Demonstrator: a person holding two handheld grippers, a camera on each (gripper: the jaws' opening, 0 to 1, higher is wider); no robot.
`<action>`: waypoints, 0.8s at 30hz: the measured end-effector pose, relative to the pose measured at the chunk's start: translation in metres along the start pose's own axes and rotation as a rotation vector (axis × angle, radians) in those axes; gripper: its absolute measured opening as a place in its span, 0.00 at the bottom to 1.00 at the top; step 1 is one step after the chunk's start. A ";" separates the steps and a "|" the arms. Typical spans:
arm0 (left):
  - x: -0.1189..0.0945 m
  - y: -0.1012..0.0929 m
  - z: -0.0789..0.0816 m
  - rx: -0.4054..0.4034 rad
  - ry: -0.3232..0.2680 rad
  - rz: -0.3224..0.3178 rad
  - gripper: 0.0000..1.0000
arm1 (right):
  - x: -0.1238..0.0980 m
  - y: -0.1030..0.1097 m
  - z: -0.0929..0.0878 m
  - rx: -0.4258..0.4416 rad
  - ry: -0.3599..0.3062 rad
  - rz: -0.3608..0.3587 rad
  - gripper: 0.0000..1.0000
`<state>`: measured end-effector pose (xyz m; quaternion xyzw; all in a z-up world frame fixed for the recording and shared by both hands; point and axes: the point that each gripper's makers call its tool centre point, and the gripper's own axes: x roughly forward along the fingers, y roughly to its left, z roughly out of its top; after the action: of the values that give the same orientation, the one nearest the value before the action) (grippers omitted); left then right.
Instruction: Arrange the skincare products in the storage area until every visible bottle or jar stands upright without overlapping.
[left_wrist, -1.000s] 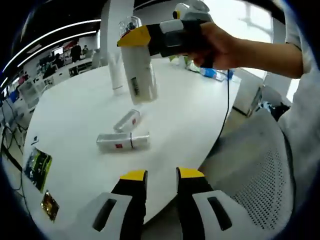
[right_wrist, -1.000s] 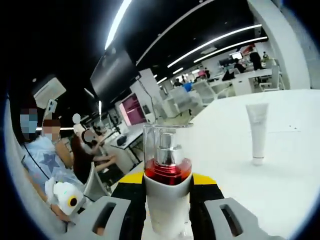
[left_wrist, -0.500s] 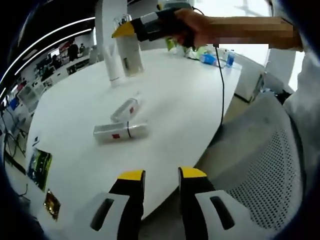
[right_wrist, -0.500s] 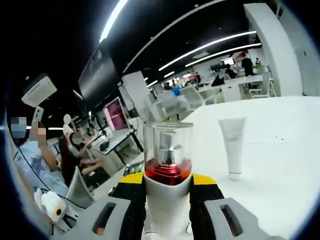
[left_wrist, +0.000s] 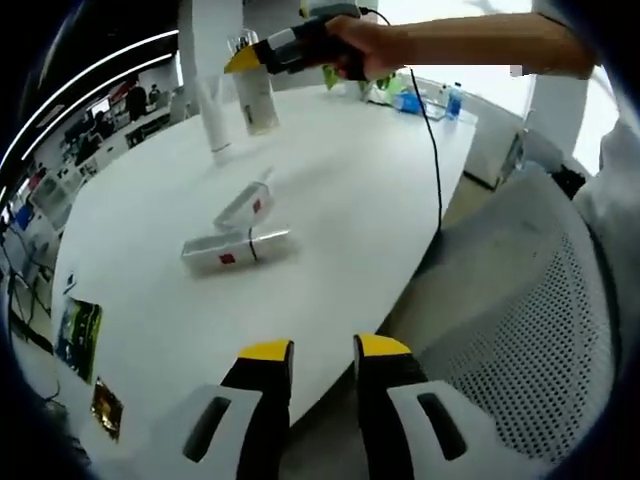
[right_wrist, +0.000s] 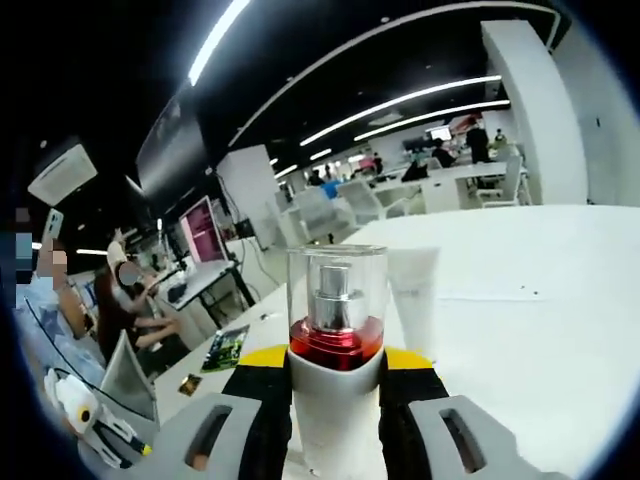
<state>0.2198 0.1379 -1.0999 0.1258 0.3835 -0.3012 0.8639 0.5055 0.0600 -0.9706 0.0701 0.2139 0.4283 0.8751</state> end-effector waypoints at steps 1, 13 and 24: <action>0.000 0.001 -0.001 0.003 0.004 0.004 0.21 | 0.001 -0.004 0.000 -0.002 -0.003 -0.005 0.28; 0.000 0.008 -0.013 -0.008 0.039 0.023 0.22 | 0.013 -0.030 -0.003 -0.088 0.004 -0.040 0.28; 0.001 0.008 -0.021 -0.001 0.077 0.027 0.21 | 0.021 -0.047 -0.006 -0.102 0.006 -0.046 0.28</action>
<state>0.2134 0.1530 -1.1152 0.1421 0.4148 -0.2845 0.8525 0.5478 0.0465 -0.9971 0.0190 0.1960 0.4188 0.8865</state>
